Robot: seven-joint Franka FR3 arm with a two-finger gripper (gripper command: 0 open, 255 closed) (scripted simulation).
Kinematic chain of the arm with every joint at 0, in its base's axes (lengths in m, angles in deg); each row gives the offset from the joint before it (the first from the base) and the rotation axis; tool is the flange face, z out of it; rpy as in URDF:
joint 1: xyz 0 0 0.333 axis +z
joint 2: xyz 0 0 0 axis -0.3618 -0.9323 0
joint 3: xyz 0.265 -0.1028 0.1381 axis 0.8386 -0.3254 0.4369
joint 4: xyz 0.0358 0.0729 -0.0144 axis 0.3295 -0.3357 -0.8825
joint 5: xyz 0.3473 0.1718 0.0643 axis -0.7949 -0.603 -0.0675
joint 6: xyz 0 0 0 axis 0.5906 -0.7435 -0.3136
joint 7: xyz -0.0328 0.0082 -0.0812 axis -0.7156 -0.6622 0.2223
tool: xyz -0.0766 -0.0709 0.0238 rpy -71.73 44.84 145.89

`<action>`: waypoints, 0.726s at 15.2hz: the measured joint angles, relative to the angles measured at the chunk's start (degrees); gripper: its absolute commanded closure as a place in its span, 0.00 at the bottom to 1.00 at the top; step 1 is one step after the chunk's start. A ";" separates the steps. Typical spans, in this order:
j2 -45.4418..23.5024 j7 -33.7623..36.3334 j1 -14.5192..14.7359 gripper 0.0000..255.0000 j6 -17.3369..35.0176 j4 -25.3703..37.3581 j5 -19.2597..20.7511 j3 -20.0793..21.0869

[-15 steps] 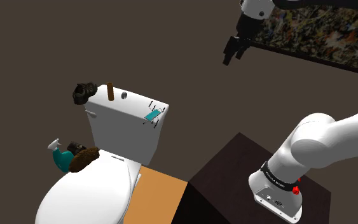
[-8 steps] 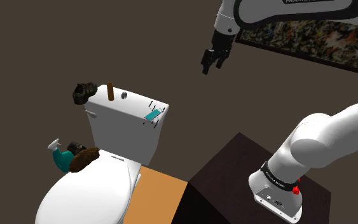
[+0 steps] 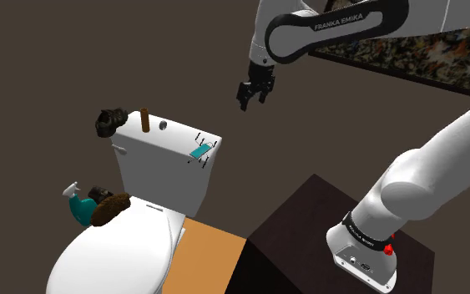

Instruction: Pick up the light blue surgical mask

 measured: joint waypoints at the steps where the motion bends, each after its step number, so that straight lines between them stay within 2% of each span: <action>1: -1.69 0.80 0.06 0.00 0.91 0.42 0.20 0.29; 6: -12.56 4.07 0.06 0.00 5.18 5.30 2.12 0.91; 11: -23.73 7.26 0.84 0.00 7.20 12.65 4.08 0.99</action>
